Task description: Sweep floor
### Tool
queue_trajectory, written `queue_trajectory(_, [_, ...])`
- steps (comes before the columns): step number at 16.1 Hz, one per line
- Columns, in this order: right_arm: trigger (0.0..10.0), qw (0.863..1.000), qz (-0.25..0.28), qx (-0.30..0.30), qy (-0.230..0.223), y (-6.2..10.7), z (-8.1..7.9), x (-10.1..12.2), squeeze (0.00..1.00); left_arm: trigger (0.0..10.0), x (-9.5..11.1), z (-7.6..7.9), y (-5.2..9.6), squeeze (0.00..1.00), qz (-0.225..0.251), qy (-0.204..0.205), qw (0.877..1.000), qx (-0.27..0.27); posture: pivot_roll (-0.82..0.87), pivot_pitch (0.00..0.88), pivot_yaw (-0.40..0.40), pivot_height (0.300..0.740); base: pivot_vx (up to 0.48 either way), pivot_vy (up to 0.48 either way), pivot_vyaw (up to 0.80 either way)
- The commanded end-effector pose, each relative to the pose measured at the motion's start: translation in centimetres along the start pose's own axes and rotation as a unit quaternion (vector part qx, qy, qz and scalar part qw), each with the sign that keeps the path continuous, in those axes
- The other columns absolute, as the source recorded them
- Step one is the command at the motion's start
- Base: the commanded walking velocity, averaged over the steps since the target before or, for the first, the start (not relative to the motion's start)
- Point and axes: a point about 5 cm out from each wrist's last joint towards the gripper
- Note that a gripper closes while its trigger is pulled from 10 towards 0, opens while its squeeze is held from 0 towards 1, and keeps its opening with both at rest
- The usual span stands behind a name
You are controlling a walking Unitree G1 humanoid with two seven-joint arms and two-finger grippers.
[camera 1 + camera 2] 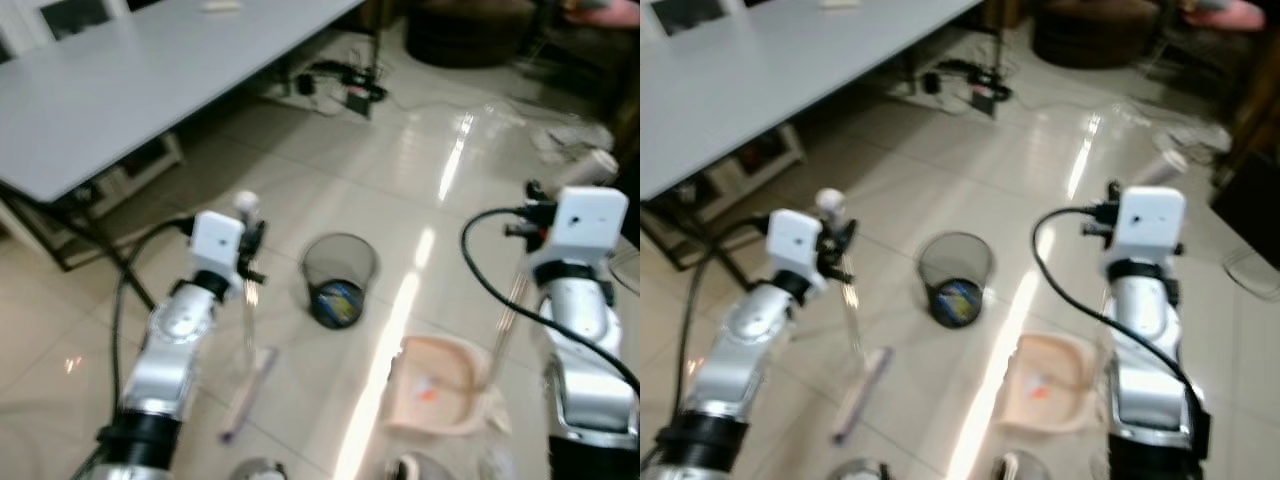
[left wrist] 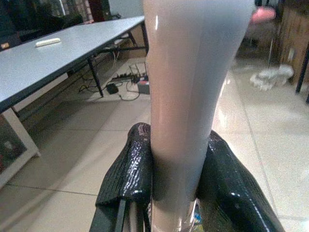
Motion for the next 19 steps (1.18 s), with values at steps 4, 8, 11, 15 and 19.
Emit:
queue_trajectory(4, [10.0,1.000,-0.010,-0.007,0.016,0.0,0.2,-0.6,0.00,10.0,0.7,0.8,-0.6,0.00,0.012,0.004,1.000,0.004,-0.04,0.070,0.082,0.740,0.000,-0.480,-0.15])
queue_trajectory(8, [10.0,0.999,-0.016,0.013,0.031,-0.3,-0.1,-1.0,0.00,10.0,0.5,0.7,-0.4,0.00,0.008,0.005,1.000,0.015,-0.04,0.058,0.076,0.740,0.000,-0.480,0.00])
queue_trajectory(11, [10.0,0.999,-0.015,0.025,0.026,-0.2,-0.7,-1.0,0.00,10.0,0.4,0.8,-0.3,0.00,0.007,0.003,1.000,0.015,-0.04,0.049,0.073,0.740,0.000,-0.480,0.80])
queue_trajectory(15, [10.0,0.999,-0.015,0.044,0.023,-0.4,-1.2,-1.0,0.00,10.0,0.4,0.7,-0.3,0.00,0.006,0.000,1.000,0.022,-0.03,0.051,0.065,0.740,0.000,-0.480,0.80])
queue_trajectory(19, [10.0,0.998,-0.015,0.068,0.004,-0.7,-2.2,-1.1,0.00,10.0,0.5,0.0,-0.2,0.00,0.005,-0.002,0.999,0.043,-0.02,0.058,0.054,0.740,0.000,-0.480,0.80])
Point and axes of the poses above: a point about 5 cm out from each wrist's last joint towards the gripper, its own y axis pointing back from the gripper into the wrist, its own x axis along the axis of the wrist's last joint, z = x × y, and after that the axes turned 10 degrees about -y, right-handed
